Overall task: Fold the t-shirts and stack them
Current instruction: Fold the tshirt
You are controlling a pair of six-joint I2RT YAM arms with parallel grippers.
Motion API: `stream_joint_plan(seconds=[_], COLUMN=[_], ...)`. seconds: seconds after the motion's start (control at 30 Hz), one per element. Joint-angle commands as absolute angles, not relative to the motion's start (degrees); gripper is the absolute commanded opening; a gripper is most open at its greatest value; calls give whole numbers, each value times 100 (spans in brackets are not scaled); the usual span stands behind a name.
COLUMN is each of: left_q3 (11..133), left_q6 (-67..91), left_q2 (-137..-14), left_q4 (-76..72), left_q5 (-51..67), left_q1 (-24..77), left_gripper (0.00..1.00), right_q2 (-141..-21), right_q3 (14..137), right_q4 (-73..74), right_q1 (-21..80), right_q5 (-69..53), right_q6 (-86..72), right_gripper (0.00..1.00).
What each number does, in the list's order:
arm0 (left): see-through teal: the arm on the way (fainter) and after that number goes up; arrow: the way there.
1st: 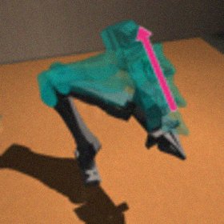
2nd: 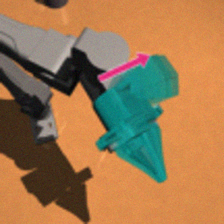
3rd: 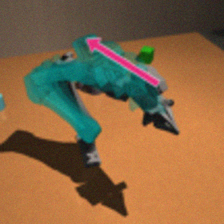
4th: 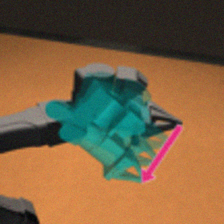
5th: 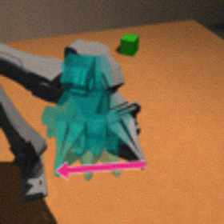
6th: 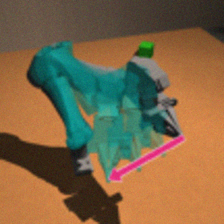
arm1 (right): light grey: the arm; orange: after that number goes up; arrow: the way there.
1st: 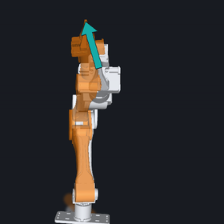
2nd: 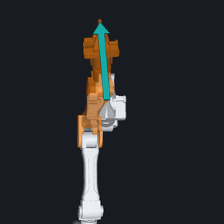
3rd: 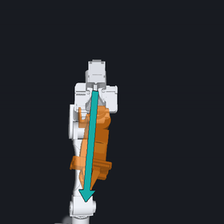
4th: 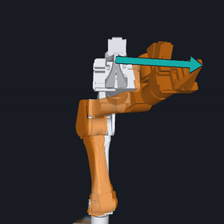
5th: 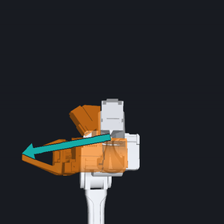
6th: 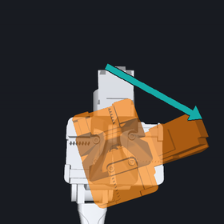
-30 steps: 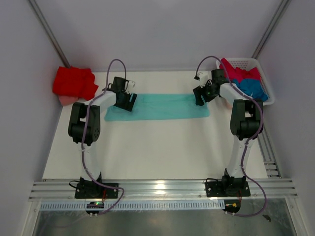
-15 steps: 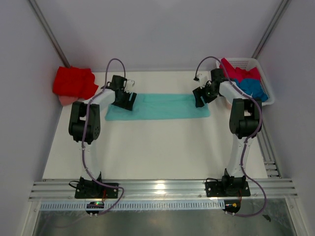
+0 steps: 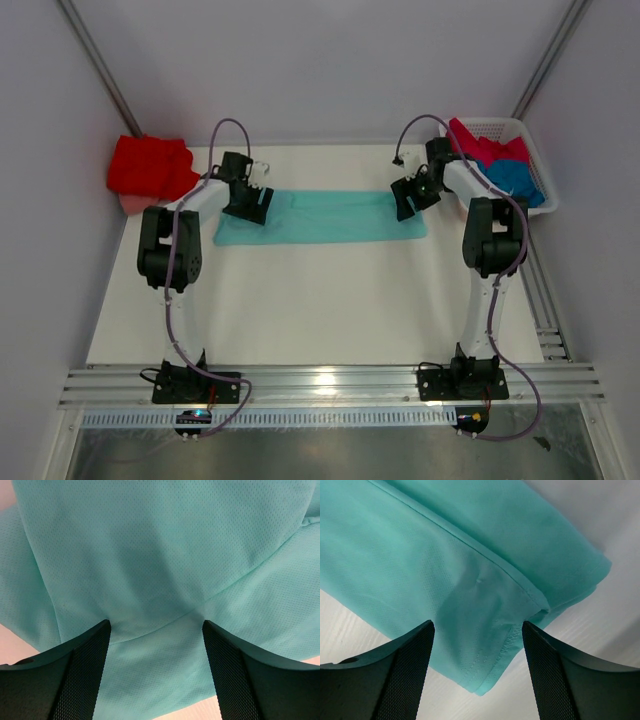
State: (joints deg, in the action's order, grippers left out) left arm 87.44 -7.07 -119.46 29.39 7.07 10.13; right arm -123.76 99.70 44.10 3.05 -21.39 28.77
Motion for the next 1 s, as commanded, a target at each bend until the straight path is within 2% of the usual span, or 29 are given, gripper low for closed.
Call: stream_joint_plan(seconds=[0.0,0.37,0.67,0.97], left_q3=[9017,8983,9079,9781], left_q6=[-738,-694,-695,-545], left_q2=[-11900,-12058,-12155,-12673], left_q4=[3015,2874,2839,3120], left_q5=[914,1028,1177,1345], left_q1=[949,888,800,721], left_gripper=[76,76,76,76], right_q2=[-12393,-12041,-11848,-11532], right_q3=[9810,8948,8622,8139], right_q4=[4606,3454,3401,3419], right_q1=[351,448,624,835], right_q5=[-1891,-115,185,273], right_q6=[2620,1951,2048,2206], right_gripper=[75,75,75,75])
